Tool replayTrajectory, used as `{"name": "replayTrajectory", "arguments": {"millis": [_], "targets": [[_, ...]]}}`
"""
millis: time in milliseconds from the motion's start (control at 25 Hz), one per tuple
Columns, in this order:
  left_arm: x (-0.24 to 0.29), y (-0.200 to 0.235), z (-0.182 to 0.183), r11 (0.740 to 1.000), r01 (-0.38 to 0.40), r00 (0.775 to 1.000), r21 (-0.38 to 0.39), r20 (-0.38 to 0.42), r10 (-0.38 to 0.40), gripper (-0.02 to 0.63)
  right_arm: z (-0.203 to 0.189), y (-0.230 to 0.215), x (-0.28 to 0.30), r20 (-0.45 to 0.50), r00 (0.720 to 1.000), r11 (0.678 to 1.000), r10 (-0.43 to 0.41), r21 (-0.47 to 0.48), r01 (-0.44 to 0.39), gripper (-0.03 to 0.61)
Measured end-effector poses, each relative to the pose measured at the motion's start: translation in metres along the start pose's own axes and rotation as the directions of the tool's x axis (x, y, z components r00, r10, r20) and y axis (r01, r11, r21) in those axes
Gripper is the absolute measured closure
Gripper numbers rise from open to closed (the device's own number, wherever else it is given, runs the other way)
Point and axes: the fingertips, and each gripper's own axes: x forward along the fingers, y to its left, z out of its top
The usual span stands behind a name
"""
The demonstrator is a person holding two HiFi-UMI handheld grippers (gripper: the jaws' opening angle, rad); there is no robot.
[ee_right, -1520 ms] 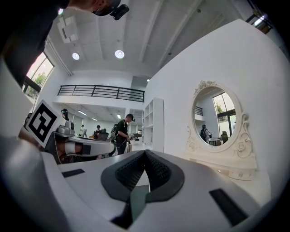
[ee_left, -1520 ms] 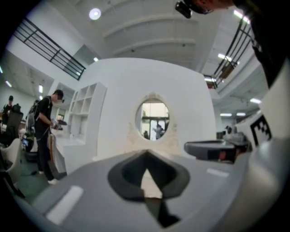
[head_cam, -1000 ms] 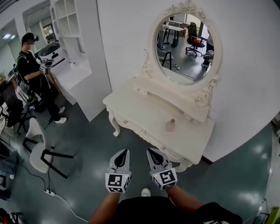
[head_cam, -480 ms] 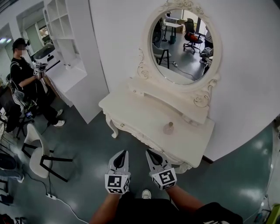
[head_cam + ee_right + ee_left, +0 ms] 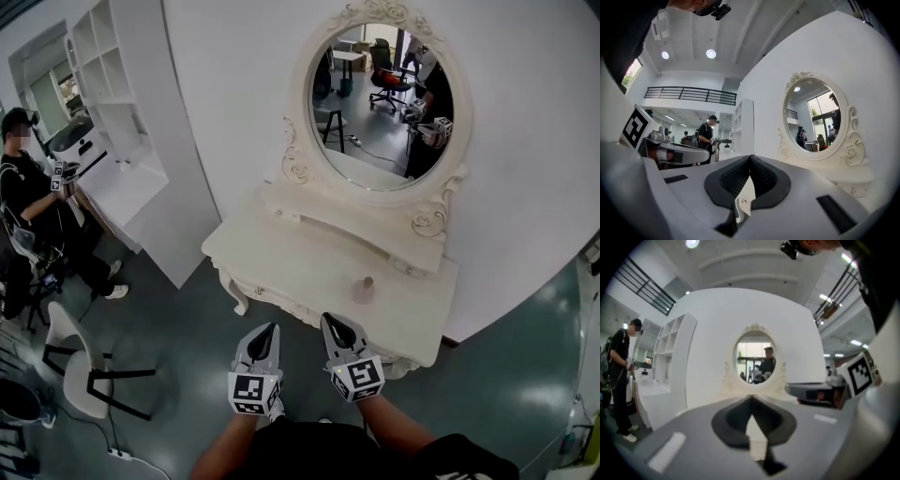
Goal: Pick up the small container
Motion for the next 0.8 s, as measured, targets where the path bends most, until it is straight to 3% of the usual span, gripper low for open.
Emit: {"name": "replayTrajectory", "arguments": {"millis": [320, 800], "targets": [[0.034, 0.044, 0.009, 0.997, 0.077, 0.997, 0.007, 0.017, -0.078, 0.607, 0.007, -0.01, 0.04, 0.003, 0.995, 0.995, -0.098, -0.019, 0.098, 0.574], [0.054, 0.083, -0.002, 0.978, 0.209, 0.978, -0.026, 0.016, -0.208, 0.607, 0.003, 0.015, 0.076, -0.019, 0.979, 0.979, -0.204, -0.034, 0.203, 0.574]]}}
